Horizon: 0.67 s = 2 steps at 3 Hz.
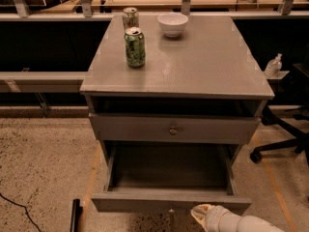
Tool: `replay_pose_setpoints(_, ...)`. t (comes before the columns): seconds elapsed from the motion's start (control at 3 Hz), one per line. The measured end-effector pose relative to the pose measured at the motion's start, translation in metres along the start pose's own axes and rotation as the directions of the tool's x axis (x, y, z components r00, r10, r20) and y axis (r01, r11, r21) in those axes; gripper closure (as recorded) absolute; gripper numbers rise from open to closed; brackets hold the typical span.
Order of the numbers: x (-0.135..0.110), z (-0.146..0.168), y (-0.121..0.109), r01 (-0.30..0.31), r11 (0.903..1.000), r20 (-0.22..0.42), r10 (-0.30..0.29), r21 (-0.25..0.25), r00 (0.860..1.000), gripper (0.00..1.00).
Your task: Close middle drawer
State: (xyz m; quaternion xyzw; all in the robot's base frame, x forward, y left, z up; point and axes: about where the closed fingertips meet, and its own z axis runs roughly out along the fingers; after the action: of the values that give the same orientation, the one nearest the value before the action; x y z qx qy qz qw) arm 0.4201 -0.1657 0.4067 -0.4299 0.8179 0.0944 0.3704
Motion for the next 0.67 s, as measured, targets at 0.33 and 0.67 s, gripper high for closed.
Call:
replay_pose_setpoints(0.33,0.001,0.02,-0.012,0.035,0.9989,0.034,-0.036,0.031,0.999,1.0)
replay_pose_setpoints(0.67,-0.005,0.036,-0.031,0.1,0.9932,0.064,-0.103,0.06,0.993,1.0)
